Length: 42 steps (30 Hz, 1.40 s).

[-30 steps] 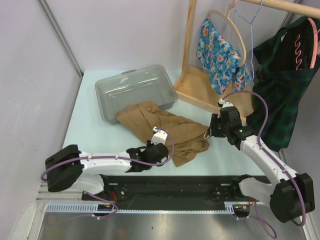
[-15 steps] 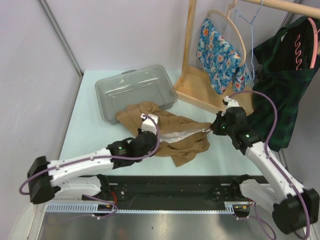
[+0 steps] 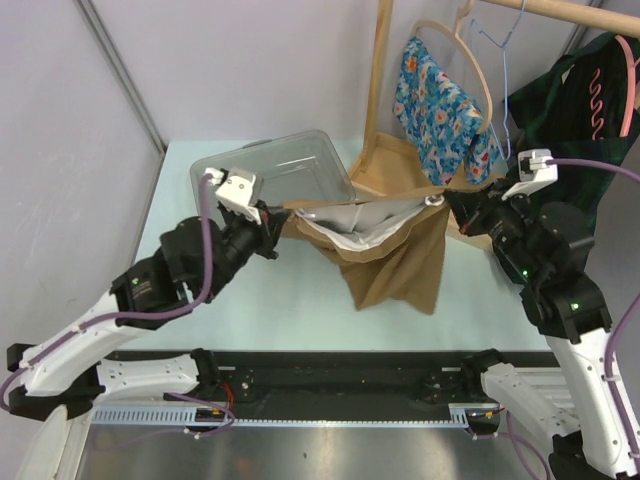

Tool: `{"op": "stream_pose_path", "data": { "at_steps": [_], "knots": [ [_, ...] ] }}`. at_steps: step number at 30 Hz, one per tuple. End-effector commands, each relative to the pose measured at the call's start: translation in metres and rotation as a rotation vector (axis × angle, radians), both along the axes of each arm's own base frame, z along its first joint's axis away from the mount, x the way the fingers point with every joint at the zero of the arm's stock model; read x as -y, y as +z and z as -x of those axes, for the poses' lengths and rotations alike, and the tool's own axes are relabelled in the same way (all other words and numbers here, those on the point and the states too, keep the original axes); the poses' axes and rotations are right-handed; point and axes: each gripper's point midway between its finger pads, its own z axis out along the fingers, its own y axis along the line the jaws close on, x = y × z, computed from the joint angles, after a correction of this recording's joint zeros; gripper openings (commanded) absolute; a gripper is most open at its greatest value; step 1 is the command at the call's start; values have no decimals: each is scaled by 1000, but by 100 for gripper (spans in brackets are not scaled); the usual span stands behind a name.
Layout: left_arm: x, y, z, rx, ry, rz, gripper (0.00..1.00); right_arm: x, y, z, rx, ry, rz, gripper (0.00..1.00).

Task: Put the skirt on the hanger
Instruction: Locate the hanging ribbon on the skirt

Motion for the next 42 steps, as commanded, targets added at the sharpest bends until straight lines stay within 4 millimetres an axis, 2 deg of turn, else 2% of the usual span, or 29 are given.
{"op": "stream_pose_path", "data": {
  "at_steps": [1, 4, 6, 9, 14, 15, 17, 21, 23, 26, 27, 28, 29, 30, 31, 32, 33, 34, 35, 37, 38, 40, 41, 42],
  "knots": [
    [-27, 67, 13, 136, -35, 45, 0, 15, 66, 19, 171, -37, -17, 0],
    [-29, 94, 21, 175, -80, 84, 0, 16, 94, 29, 238, -22, -28, 0],
    [-32, 113, 22, 226, -85, 103, 0, 15, 101, 27, 246, -18, -21, 0],
    [-33, 127, 20, 272, -76, 95, 0, 13, 108, 25, 258, -11, -15, 0],
    [-27, 133, 9, 293, -38, 48, 0, 11, 109, 18, 255, -10, -10, 0],
    [-29, 140, 7, 298, -22, 54, 0, 10, 110, 16, 254, -10, -9, 0],
    [-23, 139, 0, 287, 1, 34, 0, 9, 111, 16, 255, -6, -7, 0],
    [-31, 138, -8, 284, 80, 52, 0, 9, 113, 15, 262, -4, -10, 0],
    [-30, 132, -9, 271, 82, 44, 0, 8, 109, 12, 249, -4, -3, 0],
    [-31, 116, -8, 232, 84, 38, 1, 7, 95, 7, 192, -6, 4, 0],
    [-27, 96, -10, 200, 81, 6, 0, 6, 88, 4, 168, -8, 7, 0],
    [-23, 83, -8, 164, 71, 20, 0, 8, 73, -1, 109, -27, 3, 0],
    [-20, 57, -7, 121, 60, -13, 0, 8, 64, -5, 65, -41, -11, 0],
    [-17, 42, -7, 90, 58, -15, 0, 14, 41, -8, -34, -89, -5, 0],
    [-11, 25, -4, 36, 40, 12, 0, 13, 28, -10, -96, -95, -11, 0],
    [-8, -11, -3, -26, 41, -30, 0, 9, 8, -17, -187, -102, -29, 0],
    [-5, -29, -1, -65, 39, -29, 0, 8, -13, -17, -265, -106, -18, 0],
    [1, -46, 2, -119, 28, 0, 0, 6, -24, -18, -302, -106, -21, 0],
    [4, -80, 3, -168, 30, -33, 0, 4, -49, -19, -363, -109, -22, 0],
    [6, -100, 9, -216, 21, 9, 0, 2, -65, -21, -401, -110, -25, 0],
    [7, -116, 11, -237, 20, 2, 1, 1, -81, -22, -438, -111, -19, 0],
    [3, -124, 11, -248, 33, 17, 0, 0, -100, -25, -488, -116, -7, 0],
    [3, -134, 10, -261, 34, 10, 0, -1, -108, -26, -506, -114, -3, 0],
    [2, -140, 8, -270, 36, 7, 0, -1, -126, -30, -539, -124, 9, 0]
  ]
}}
